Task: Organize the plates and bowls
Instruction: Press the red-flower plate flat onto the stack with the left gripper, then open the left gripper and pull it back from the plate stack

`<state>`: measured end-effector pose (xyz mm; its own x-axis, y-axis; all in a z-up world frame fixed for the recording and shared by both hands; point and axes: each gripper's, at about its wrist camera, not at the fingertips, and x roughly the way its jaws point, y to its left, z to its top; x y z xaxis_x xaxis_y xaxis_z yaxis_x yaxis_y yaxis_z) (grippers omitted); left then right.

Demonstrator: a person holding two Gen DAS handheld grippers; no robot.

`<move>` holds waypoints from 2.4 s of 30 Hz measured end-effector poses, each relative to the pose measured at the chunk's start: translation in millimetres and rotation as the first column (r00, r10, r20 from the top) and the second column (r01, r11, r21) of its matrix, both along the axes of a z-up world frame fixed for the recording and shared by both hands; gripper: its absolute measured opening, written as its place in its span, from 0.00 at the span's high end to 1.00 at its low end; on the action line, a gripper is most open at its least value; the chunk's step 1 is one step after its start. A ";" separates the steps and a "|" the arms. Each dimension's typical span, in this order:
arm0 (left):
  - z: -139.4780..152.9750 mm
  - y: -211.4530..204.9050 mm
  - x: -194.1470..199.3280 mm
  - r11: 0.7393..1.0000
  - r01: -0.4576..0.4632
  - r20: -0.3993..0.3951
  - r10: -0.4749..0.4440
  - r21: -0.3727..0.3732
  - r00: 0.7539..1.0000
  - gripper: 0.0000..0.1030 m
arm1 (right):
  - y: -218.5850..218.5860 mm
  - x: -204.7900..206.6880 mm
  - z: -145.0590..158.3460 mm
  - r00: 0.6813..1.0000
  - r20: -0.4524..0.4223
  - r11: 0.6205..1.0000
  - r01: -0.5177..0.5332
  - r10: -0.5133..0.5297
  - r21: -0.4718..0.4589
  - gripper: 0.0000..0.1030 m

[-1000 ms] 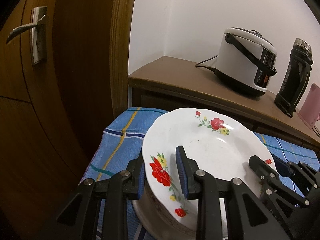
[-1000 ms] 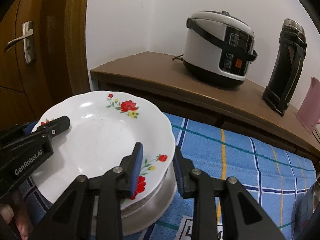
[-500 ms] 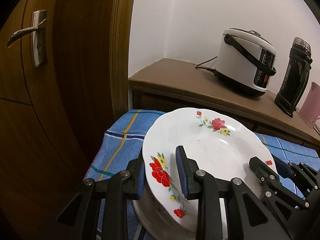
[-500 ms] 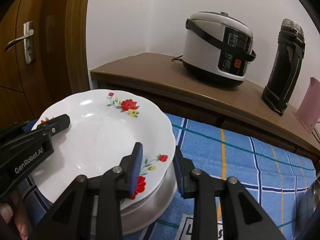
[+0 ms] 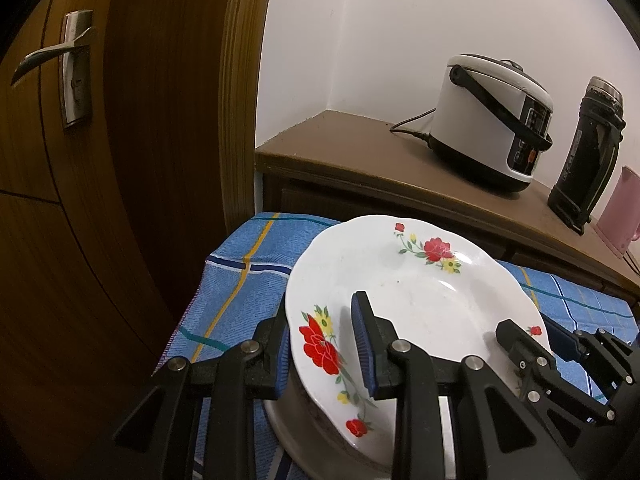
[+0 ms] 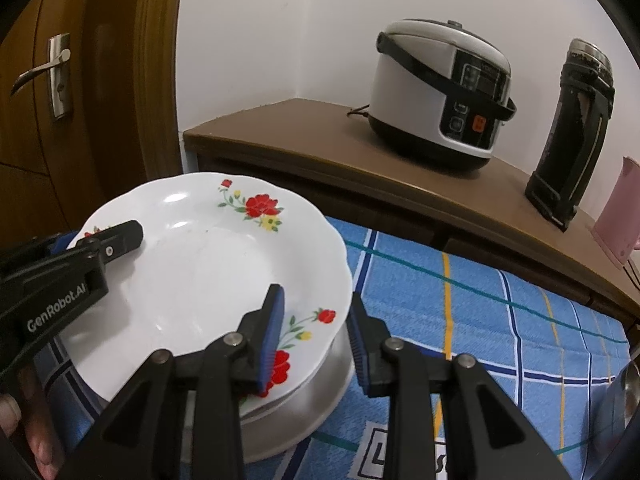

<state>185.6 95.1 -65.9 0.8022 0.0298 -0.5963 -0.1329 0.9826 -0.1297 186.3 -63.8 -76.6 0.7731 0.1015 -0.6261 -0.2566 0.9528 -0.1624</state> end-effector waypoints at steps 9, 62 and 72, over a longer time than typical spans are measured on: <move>-0.4 -2.7 -0.4 1.000 0.002 -0.002 -0.002 0.008 1.000 0.70 | -3.3 5.0 0.6 0.998 -0.063 1.000 -0.004 0.005 0.018 0.69; 2.0 6.4 -9.7 0.999 -0.045 0.032 0.046 -0.014 0.998 0.29 | 5.5 -36.3 23.2 0.996 0.002 0.995 -0.093 0.093 -0.044 0.43; 9.7 -3.0 -25.3 0.996 -0.078 0.090 0.073 0.047 0.993 0.29 | -68.0 -114.3 63.2 0.997 0.032 0.995 -0.076 0.074 0.071 0.49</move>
<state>160.3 92.1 -56.2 0.8459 0.1207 -0.5194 -0.1974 0.9757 -0.0948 72.1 -131.8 -13.5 0.7793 0.2036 -0.5926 -0.3238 0.9405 -0.1027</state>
